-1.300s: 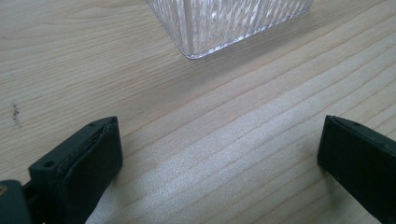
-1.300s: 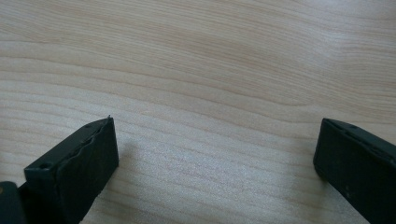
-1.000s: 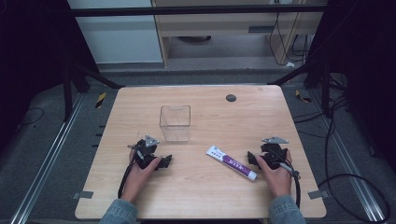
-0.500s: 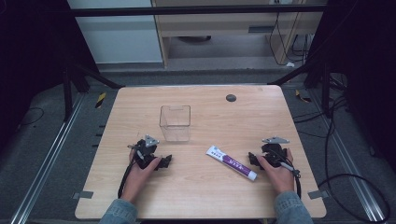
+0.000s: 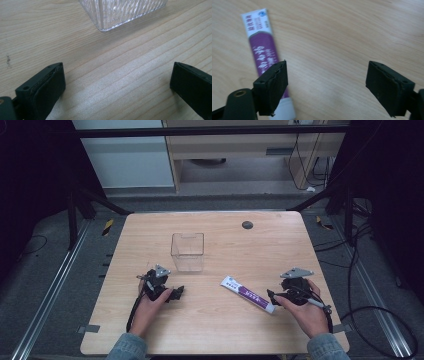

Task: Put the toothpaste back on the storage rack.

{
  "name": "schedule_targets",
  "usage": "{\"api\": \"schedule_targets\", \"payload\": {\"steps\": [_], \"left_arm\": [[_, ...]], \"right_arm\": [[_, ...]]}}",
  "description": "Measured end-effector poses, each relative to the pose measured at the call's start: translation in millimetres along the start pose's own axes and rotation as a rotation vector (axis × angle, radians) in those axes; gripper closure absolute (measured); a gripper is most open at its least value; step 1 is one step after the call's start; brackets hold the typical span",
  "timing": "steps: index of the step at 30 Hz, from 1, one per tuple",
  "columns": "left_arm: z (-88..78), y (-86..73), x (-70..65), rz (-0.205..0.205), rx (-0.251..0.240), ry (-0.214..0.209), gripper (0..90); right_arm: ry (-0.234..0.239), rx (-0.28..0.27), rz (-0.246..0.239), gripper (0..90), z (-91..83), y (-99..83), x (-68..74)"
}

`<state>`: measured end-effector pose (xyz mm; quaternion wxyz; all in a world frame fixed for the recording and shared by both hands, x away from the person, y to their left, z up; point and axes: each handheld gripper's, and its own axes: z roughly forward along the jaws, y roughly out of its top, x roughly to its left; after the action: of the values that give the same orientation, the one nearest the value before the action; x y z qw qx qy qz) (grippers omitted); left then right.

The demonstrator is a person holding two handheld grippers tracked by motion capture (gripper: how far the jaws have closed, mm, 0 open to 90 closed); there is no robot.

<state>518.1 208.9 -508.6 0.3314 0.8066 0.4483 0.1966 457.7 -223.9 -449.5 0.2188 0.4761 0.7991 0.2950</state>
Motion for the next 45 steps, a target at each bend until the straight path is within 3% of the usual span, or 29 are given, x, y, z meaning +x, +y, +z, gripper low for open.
{"api": "schedule_targets", "payload": {"steps": [3,11,18,27,38,45], "left_arm": [[0.2,0.1,-0.1,-0.001,-0.001,0.001,0.0],[0.3,0.1,-0.2,-0.003,-0.002,0.001,0.0],[0.3,0.2,-0.1,-0.002,-0.001,0.001,0.0],[0.3,0.2,0.0,-0.001,-0.001,0.0,0.0],[0.7,0.5,0.1,-0.003,-0.003,0.0,0.0],[0.8,0.7,0.2,-0.002,-0.003,0.0,0.0]], "right_arm": [[0.052,0.037,-0.046,25.3,-1.8,4.2,10.7],[0.088,0.085,-0.096,32.4,1.3,16.1,23.8],[0.1,0.099,-0.139,31.7,6.5,24.5,34.1],[0.137,0.142,-0.161,35.5,15.0,31.2,43.5],[0.182,0.178,-0.214,52.4,20.5,43.6,53.7],[0.208,0.219,-0.23,51.4,29.5,50.1,59.8]]}}
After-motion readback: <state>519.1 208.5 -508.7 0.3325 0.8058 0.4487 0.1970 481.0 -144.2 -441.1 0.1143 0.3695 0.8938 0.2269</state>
